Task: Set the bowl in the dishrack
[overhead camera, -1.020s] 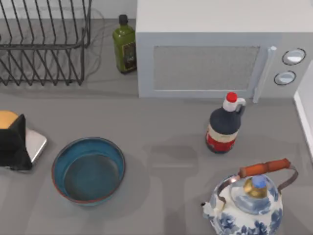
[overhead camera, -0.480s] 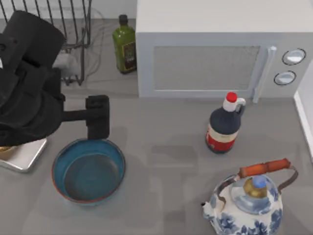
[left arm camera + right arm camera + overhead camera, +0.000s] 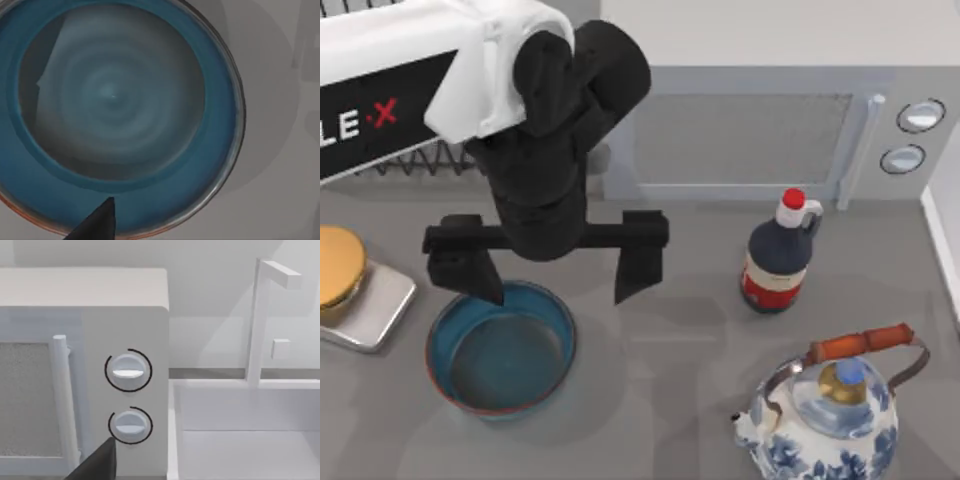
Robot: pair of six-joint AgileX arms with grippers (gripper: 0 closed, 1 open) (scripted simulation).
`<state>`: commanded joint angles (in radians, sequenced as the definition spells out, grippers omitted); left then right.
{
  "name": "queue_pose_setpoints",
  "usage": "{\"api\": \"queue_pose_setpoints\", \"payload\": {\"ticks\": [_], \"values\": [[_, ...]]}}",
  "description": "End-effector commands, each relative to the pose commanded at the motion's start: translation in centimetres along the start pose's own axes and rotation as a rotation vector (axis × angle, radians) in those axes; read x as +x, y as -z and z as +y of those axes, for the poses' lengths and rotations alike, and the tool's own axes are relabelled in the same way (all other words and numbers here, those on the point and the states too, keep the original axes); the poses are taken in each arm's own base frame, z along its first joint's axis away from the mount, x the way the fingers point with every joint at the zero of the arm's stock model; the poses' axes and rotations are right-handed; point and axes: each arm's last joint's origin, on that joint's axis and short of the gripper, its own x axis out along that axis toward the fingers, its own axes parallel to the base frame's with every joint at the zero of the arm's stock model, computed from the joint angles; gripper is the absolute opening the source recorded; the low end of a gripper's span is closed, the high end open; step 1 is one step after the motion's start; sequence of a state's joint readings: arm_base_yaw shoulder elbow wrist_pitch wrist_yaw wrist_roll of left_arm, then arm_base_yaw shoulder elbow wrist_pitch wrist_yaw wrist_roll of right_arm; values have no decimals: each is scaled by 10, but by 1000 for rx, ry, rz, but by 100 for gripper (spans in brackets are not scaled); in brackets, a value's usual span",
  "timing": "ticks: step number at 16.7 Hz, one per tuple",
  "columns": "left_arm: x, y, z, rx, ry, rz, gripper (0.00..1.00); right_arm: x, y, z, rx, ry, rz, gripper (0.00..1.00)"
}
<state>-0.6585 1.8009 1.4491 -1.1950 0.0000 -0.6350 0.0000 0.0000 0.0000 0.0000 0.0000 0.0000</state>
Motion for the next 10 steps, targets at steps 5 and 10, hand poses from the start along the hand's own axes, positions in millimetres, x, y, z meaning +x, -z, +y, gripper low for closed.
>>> {"api": "queue_pose_setpoints", "payload": {"ticks": [5,10], "values": [[2,-3,-9,1,-14,20,100,0,0,0,0,0,0,100],[15,-4,-9,0,-17,24,100,0,0,0,0,0,0,100]]}}
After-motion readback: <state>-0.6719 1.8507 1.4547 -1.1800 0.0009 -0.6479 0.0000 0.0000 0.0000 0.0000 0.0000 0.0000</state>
